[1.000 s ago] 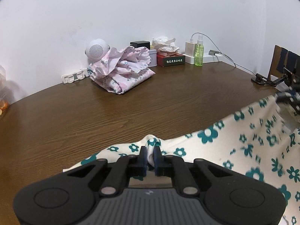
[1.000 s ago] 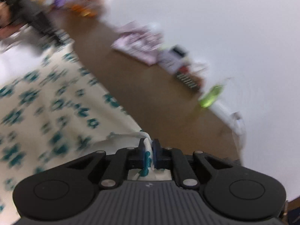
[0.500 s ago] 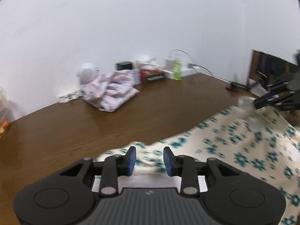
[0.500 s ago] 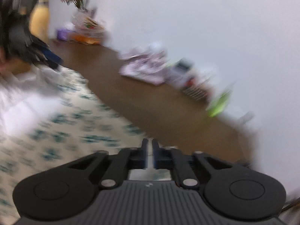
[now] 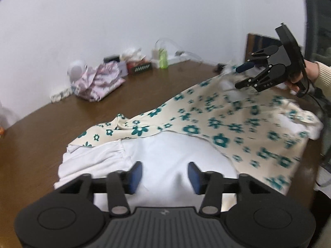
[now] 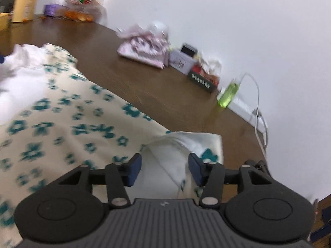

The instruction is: Fold clothes

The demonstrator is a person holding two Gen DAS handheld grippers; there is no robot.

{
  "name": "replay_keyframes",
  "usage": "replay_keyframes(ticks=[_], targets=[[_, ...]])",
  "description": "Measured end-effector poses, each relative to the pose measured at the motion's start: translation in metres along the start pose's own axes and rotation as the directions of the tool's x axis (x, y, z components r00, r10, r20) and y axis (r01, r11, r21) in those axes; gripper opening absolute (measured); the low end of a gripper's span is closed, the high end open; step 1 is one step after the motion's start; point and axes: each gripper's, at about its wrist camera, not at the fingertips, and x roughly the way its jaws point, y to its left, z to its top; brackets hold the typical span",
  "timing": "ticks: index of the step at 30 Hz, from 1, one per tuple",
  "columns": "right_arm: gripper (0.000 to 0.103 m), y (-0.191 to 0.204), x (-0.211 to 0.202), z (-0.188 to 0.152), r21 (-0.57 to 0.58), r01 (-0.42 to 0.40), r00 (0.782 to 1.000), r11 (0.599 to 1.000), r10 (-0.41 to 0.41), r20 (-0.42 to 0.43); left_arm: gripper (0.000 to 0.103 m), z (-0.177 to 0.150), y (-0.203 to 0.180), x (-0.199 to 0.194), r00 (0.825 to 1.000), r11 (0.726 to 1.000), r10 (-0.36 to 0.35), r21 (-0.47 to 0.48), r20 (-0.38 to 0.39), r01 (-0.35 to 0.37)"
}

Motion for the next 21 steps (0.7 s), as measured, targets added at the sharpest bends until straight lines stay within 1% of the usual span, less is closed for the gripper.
replay_keyframes(ticks=[1, 3, 4, 5, 6, 7, 8, 9, 10, 11, 12, 14, 16, 18, 20, 21], targets=[[0.061, 0.003, -0.015, -0.003, -0.011, -0.005, 1.000, 1.000, 0.005, 0.009, 0.055, -0.004, -0.003, -0.011, 1.000, 1.000, -0.017, 0.014, 0.016, 0.017], [0.063, 0.008, -0.042, -0.008, -0.031, -0.042, 0.999, 0.999, 0.043, 0.022, 0.056, -0.011, -0.013, -0.026, 0.997, 0.997, -0.056, 0.048, 0.043, 0.054], [0.064, 0.013, -0.051, -0.012, -0.033, -0.081, 0.997, 0.996, 0.081, 0.019, 0.057, -0.013, -0.019, -0.031, 0.995, 0.995, -0.079, 0.067, 0.054, 0.075], [0.064, 0.016, -0.052, -0.012, -0.021, -0.118, 0.993, 0.993, 0.118, 0.007, 0.057, -0.013, -0.025, -0.029, 0.993, 0.992, -0.100, 0.083, 0.060, 0.095], [0.063, 0.019, -0.049, -0.012, 0.011, -0.128, 0.992, 0.992, 0.128, -0.001, 0.057, -0.013, -0.031, -0.027, 0.990, 0.988, -0.122, 0.099, 0.065, 0.115], [0.062, 0.018, -0.036, -0.008, 0.047, -0.132, 0.991, 0.990, 0.133, -0.021, 0.057, -0.013, -0.036, -0.024, 0.987, 0.984, -0.142, 0.114, 0.069, 0.134], [0.050, 0.018, -0.023, -0.004, 0.083, -0.135, 0.989, 0.987, 0.139, -0.040, 0.057, -0.010, -0.039, -0.017, 0.989, 0.986, -0.134, 0.104, 0.058, 0.127], [0.034, 0.014, -0.005, 0.000, 0.141, -0.107, 0.991, 0.984, 0.117, -0.062, 0.056, -0.007, -0.042, -0.010, 0.991, 0.988, -0.125, 0.095, 0.047, 0.120], [0.027, 0.008, 0.010, 0.003, 0.204, -0.080, 0.992, 0.976, 0.099, -0.084, 0.056, -0.006, -0.044, -0.004, 0.992, 0.990, -0.120, 0.081, 0.034, 0.117], [0.025, -0.001, 0.023, 0.006, 0.266, -0.068, 0.991, 0.962, 0.097, -0.096, 0.056, -0.006, -0.045, 0.001, 0.993, 0.991, -0.115, 0.067, 0.021, 0.114], [0.025, -0.009, 0.037, 0.009, 0.327, -0.056, 0.990, 0.943, 0.096, -0.107, 0.056, -0.008, -0.046, 0.003, 0.993, 0.991, -0.119, 0.057, 0.009, 0.118], [0.023, -0.022, 0.058, 0.014, 0.399, -0.050, 0.988, 0.915, 0.104, -0.115, 0.056, -0.012, -0.047, 0.007, 0.993, 0.991, -0.120, 0.055, -0.008, 0.121], [0.021, -0.025, 0.070, 0.014, 0.406, 0.010, 0.993, 0.914, 0.039, -0.111, 0.056, -0.018, -0.046, 0.008, 0.993, 0.992, -0.117, 0.036, -0.019, 0.118], [0.021, -0.025, 0.080, 0.012, 0.400, 0.086, 0.992, 0.912, -0.040, -0.122, 0.056, -0.022, -0.041, 0.010, 0.993, 0.994, -0.111, 0.013, -0.031, 0.111], [0.023, -0.024, 0.083, 0.009, 0.398, 0.108, 0.991, 0.911, -0.066, -0.117, 0.056, -0.027, -0.035, 0.010, 0.994, 0.995, -0.105, -0.004, -0.037, 0.105], [0.029, -0.023, 0.074, 0.008, 0.382, 0.092, 0.992, 0.919, -0.053, -0.111, 0.056, -0.027, -0.031, 0.007, 0.994, 0.994, -0.104, -0.020, -0.033, 0.104]])
